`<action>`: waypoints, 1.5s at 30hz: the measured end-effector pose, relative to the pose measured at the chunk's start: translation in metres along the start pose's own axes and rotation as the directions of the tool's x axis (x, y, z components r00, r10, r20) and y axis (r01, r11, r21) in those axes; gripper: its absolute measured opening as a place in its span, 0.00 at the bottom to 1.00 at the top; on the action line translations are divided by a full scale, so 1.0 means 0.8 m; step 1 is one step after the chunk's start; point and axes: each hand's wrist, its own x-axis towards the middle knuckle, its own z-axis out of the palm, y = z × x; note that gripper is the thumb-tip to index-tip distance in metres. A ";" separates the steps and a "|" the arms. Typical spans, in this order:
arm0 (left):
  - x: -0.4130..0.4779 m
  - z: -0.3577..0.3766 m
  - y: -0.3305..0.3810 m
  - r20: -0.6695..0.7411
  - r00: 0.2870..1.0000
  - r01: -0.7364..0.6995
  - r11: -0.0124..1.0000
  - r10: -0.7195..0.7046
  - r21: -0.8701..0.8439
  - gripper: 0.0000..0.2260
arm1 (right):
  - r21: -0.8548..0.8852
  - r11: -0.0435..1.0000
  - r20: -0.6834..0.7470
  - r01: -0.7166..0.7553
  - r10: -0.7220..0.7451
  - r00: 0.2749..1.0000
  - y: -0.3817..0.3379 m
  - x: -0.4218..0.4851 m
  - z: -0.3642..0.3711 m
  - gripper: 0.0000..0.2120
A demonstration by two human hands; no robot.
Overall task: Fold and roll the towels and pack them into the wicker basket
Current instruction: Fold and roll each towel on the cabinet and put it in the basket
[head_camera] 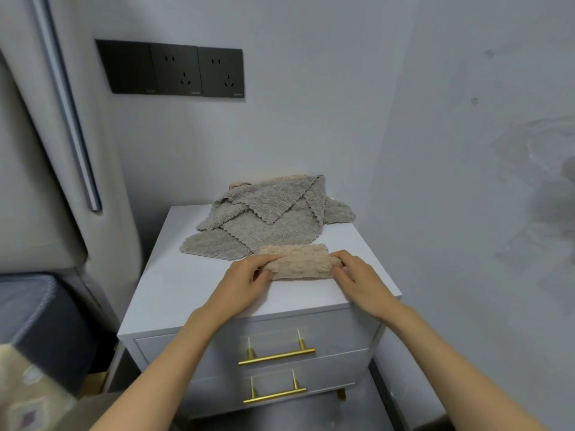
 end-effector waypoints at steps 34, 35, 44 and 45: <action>-0.003 -0.006 0.043 0.147 0.932 0.340 0.939 -0.330 -0.048 0.10 | 0.185 0.892 0.104 -0.413 0.400 0.911 -0.048 0.003 -0.017 0.12; -0.006 -0.006 0.048 0.145 0.934 0.341 0.934 -0.325 -0.103 0.10 | 0.258 0.877 0.078 -0.406 0.400 0.913 -0.051 -0.003 -0.020 0.10; -0.049 -0.009 0.106 0.094 0.966 0.252 0.806 -0.240 -0.535 0.08 | 0.725 0.640 -0.085 -0.254 0.449 0.889 -0.080 -0.075 -0.069 0.05; -0.054 -0.008 0.117 0.094 0.968 0.244 0.789 -0.232 -0.565 0.07 | 0.738 0.636 -0.108 -0.227 0.443 0.890 -0.081 -0.087 -0.076 0.06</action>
